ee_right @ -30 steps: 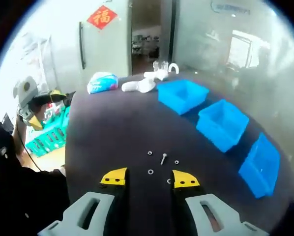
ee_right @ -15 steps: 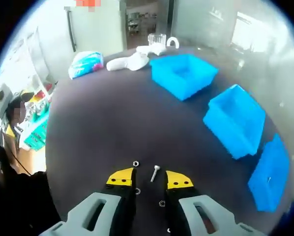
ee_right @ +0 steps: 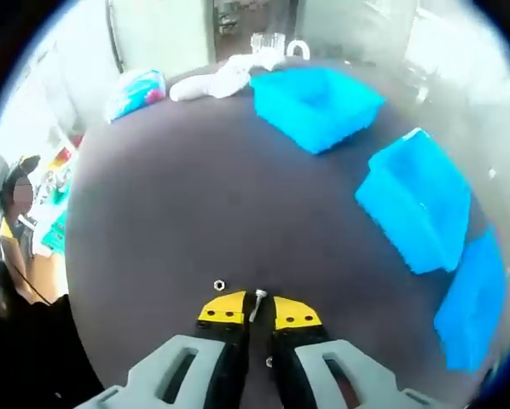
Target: Sort the screws, nuts, and washers into the corresponding bins
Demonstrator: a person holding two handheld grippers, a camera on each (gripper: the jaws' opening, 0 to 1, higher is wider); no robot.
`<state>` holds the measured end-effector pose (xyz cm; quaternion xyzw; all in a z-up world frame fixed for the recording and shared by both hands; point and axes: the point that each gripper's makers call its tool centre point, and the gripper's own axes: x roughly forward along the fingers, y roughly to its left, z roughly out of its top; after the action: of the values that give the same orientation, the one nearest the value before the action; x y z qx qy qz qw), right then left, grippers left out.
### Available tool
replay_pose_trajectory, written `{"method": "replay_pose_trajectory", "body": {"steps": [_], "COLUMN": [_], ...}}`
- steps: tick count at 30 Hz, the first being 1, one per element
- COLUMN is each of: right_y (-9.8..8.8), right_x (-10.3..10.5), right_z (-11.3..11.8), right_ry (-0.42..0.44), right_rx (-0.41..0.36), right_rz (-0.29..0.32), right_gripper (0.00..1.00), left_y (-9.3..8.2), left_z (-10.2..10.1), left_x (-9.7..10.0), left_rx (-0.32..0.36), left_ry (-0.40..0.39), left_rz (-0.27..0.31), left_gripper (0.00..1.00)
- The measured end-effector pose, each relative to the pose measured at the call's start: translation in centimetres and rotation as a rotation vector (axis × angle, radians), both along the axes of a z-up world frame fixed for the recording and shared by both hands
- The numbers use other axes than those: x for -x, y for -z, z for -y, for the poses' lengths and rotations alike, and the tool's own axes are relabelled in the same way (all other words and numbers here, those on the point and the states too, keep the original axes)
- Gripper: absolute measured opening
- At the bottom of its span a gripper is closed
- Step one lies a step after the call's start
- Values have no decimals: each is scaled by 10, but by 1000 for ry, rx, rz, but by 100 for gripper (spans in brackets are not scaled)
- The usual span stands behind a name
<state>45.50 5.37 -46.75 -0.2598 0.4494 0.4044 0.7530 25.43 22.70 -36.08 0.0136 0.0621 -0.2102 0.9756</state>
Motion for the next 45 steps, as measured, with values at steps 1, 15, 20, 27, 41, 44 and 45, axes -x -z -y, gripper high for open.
{"method": "replay_pose_trajectory", "body": {"steps": [1, 15, 20, 27, 41, 44, 45], "right_y": [0, -15, -39, -84, -153, -153, -151], "right_x": [1, 18, 27, 37, 91, 104, 109], "right_z": [0, -1, 7, 42, 133, 160, 168], "right_ry": [-4, -8, 31, 110, 285, 345, 370], "right_rx": [1, -84, -218, -403, -688, -710, -709], "right_rz": [2, -1, 28, 159, 542, 619, 642], "right_gripper": [3, 0, 0, 0, 0, 0, 0], "left_y": [0, -5, -10, -15, -26, -29, -30], "left_z": [0, 2, 4, 9, 23, 25, 25], "left_x": [0, 0, -2, -7, -18, -19, -20], "left_rx": [-1, 0, 4, 15, 23, 23, 23], "left_ry": [2, 4, 5, 15, 48, 50, 50], "left_rz": [0, 11, 23, 34, 46, 48, 50], "left_gripper": [53, 53, 53, 53, 53, 53, 53]}}
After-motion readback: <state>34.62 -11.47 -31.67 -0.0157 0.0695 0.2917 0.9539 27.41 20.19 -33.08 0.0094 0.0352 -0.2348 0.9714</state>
